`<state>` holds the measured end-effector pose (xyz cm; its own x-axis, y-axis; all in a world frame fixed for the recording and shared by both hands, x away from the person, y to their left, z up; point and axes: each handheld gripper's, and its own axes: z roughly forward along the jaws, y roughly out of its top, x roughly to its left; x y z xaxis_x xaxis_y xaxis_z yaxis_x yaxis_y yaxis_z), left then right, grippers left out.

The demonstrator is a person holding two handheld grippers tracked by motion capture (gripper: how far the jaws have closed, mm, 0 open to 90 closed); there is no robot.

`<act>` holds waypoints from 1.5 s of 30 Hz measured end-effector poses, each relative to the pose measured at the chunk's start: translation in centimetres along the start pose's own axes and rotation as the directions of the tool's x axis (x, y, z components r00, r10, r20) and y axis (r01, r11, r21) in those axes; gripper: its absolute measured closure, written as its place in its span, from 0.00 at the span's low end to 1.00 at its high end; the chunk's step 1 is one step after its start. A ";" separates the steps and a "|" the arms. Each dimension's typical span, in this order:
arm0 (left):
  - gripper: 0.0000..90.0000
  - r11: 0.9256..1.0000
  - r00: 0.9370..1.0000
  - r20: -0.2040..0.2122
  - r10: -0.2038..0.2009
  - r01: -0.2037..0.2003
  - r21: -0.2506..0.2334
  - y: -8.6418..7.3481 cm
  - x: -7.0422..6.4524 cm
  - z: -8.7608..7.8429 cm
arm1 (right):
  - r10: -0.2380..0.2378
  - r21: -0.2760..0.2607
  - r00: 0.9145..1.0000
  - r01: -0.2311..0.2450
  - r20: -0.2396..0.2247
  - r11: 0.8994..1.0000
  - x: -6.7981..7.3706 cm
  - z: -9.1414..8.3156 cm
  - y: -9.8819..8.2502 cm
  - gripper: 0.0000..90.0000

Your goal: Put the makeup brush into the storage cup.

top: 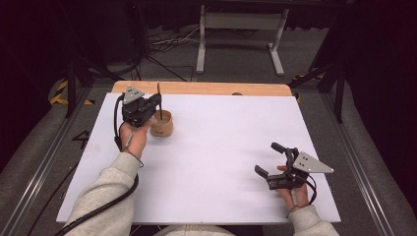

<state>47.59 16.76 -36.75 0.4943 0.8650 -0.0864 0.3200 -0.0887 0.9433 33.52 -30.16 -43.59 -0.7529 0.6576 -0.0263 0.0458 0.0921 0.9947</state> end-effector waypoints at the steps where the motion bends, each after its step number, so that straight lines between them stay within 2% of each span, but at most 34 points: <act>1: 0.91 1.000 1.000 0.000 0.000 0.000 0.003 -0.1 0.0 0.0 | -0.001 0.000 1.000 0.001 0.001 1.000 0.0 0.0 0.0 0.00; 23: 0.91 0.999 1.000 0.005 -0.011 0.011 0.043 -1.9 0.3 0.6 | 0.001 -0.001 1.000 -0.001 -0.003 1.000 0.0 0.0 0.0 0.00; 30: 0.90 0.999 0.999 0.025 -0.026 0.025 0.045 -1.9 0.3 0.5 | 0.000 -0.002 1.000 0.000 -0.004 1.000 0.0 0.0 0.0 0.00; 36: 0.72 0.999 0.999 0.040 -0.034 0.033 0.035 -1.6 0.5 0.0 | 0.000 -0.003 1.000 0.000 -0.005 1.000 0.0 0.0 0.0 0.00; 39: 0.67 0.999 0.998 0.047 -0.032 0.031 0.024 -1.4 0.6 -0.4 | -0.001 -0.004 1.000 0.001 -0.004 1.000 -0.1 0.0 0.0 0.00; 43: 0.52 1.000 0.997 0.077 -0.028 0.028 0.000 -1.1 0.7 -1.2 | -0.001 -0.002 1.000 0.001 -0.005 1.000 -0.1 0.0 0.0 0.00; 45: 0.39 0.999 0.994 0.102 -0.027 0.029 -0.016 -1.0 0.7 -1.6 | 0.000 -0.001 1.000 0.000 -0.007 1.000 -0.1 0.0 0.0 0.00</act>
<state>46.32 18.29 -37.20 0.5656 0.8119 -0.1446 0.3215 -0.0556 0.9453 33.57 -30.19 -43.59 -0.7572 0.6527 -0.0252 0.0452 0.0908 0.9948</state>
